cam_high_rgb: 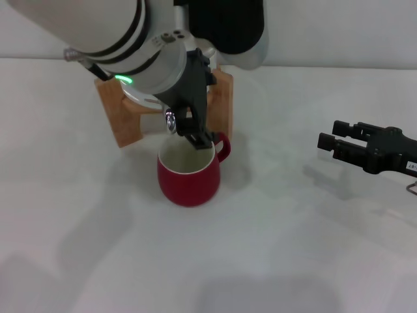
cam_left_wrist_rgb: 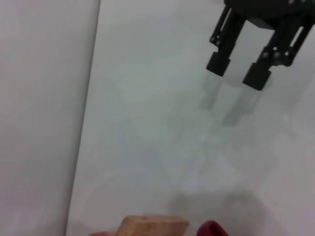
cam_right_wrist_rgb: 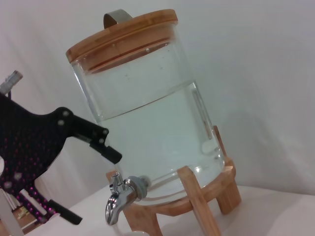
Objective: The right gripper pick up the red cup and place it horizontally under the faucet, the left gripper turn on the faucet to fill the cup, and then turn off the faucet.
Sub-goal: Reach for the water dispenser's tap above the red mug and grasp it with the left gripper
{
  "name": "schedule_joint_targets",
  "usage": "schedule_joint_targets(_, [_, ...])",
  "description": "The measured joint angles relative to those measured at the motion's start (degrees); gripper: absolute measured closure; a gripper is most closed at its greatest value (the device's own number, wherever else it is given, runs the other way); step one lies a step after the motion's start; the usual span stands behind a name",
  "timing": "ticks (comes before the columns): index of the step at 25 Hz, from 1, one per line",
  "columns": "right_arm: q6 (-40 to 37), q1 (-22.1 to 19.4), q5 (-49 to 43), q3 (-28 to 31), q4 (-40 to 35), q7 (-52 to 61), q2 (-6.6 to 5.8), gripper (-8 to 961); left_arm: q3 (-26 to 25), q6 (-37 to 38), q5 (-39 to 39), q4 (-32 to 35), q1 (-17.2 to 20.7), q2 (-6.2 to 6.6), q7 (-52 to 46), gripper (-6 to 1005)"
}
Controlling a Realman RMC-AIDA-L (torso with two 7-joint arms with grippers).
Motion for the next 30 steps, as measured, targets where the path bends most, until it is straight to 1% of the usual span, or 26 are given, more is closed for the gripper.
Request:
schedule_joint_targets(4, [-0.1,0.3,0.0,0.0,0.0,0.0,-0.15,395,0.6,-0.4,0.0,0.9,0.8,0.0,-0.3,112])
schedule_joint_targets(18, [0.0,0.4,0.0,0.7,-0.5,0.0,-0.27,395,4.0,-4.4,0.1,7.8,4.7,-0.01,-2.5,112])
schedule_joint_targets(22, [0.0,0.4,0.0,0.7,-0.5,0.0,-0.27,395,4.8,-4.9,0.8,8.1,5.5,0.02,-3.3,112])
schedule_joint_targets(26, [0.1,0.4,0.0,0.7,-0.5,0.1,-0.27,395,4.9,-4.7,2.9,8.1,7.1,0.02,-3.4,112])
schedule_joint_targets(30, [0.1,0.4,0.0,0.7,-0.5,0.1,-0.27,395,5.3,-4.4,4.6,7.8,7.6,-0.02,-3.4,112])
